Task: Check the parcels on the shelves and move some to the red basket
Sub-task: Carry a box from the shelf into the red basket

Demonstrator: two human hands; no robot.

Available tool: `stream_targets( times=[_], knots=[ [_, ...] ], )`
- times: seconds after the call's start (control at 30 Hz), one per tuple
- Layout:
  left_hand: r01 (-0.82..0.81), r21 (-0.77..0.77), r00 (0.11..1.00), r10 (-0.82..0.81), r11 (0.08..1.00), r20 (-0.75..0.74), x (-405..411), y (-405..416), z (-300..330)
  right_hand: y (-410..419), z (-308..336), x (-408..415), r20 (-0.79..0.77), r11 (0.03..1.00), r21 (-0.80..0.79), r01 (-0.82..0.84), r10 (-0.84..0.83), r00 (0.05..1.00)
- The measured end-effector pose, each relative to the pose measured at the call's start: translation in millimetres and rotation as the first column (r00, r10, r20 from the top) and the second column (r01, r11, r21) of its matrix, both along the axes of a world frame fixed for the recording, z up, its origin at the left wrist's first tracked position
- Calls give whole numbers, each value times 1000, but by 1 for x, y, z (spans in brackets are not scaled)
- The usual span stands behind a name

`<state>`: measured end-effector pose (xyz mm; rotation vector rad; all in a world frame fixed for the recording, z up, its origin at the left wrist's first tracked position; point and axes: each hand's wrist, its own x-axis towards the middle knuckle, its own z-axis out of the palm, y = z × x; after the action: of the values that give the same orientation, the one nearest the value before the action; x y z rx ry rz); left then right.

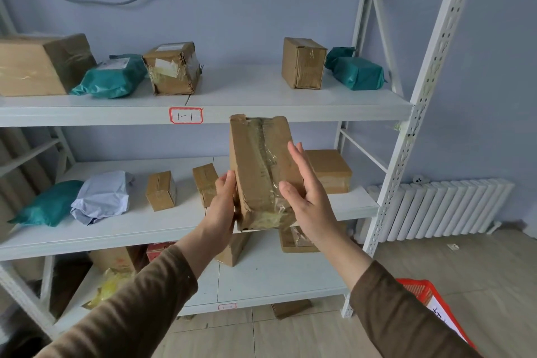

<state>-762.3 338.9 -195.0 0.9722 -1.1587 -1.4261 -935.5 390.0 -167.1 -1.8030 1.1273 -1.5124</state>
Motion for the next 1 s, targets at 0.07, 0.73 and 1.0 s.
stream_targets(
  times=[0.07,0.73,1.0],
  knots=[
    [148,-13,986,-149,989,-71,-5,14,12,-2,1,5,-4,999,5,35,-35,999],
    [150,229,868,-16,962,-497,22,0,-11,-4,-6,-3,556,679,591,-436,49,830],
    [112,37,990,-108,993,-85,3,2,-21,-9,-29,-25,549,769,587,-254,-148,823]
  ],
)
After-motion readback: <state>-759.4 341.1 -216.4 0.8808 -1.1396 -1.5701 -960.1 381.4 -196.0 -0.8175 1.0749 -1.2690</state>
